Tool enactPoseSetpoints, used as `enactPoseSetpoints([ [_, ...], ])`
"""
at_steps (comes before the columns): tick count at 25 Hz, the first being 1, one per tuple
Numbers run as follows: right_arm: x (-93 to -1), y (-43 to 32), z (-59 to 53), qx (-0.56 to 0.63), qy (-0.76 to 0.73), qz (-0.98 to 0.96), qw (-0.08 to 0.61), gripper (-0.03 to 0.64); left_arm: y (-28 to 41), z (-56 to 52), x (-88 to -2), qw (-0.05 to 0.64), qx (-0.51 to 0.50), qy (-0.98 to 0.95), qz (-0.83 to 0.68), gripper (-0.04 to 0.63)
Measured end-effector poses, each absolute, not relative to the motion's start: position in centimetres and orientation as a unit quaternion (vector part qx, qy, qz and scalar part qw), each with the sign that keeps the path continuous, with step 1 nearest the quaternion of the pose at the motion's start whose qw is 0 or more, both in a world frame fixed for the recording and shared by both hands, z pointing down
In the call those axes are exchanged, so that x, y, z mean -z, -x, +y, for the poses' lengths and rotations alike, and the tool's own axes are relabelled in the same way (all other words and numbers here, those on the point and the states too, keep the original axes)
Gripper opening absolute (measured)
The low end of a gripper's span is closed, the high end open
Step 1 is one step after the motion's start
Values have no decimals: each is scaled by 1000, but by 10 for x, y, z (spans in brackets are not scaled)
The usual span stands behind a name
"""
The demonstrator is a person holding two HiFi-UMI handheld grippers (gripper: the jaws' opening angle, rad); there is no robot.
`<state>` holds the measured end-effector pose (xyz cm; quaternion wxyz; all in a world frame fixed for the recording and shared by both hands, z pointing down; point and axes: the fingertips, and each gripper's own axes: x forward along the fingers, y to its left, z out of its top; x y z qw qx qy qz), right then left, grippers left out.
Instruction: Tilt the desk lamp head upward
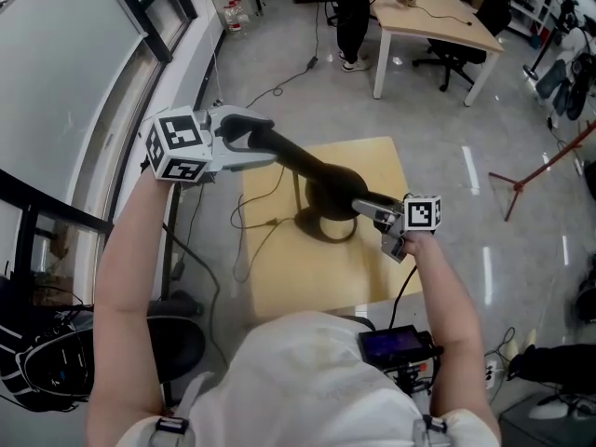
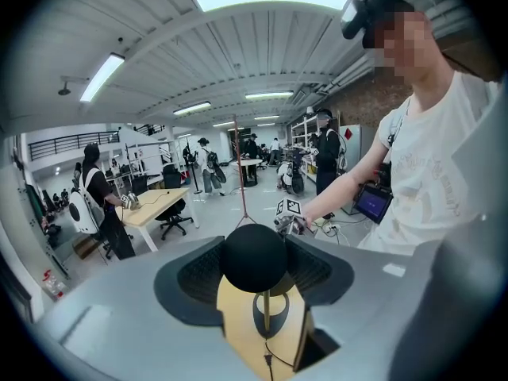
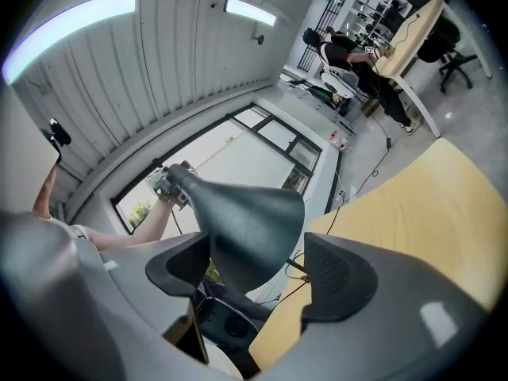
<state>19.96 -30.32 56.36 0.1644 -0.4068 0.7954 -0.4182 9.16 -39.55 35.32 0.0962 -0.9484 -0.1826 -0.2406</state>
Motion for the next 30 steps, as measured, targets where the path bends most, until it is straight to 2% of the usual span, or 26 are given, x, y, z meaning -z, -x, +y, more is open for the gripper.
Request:
enactPoseSetpoints([
  [5,-563,-201,-307,428,415,782,179,343,-92,-398,-353,88,237,950,-182,236],
  [15,-554,-209,-302,420,433,780,165,345,-87,-401,-358,67,239,954,-168,235],
  [30,-508,-233,-287,377,516,764,88,354,-72,-414,-371,12,232,960,-158,236],
])
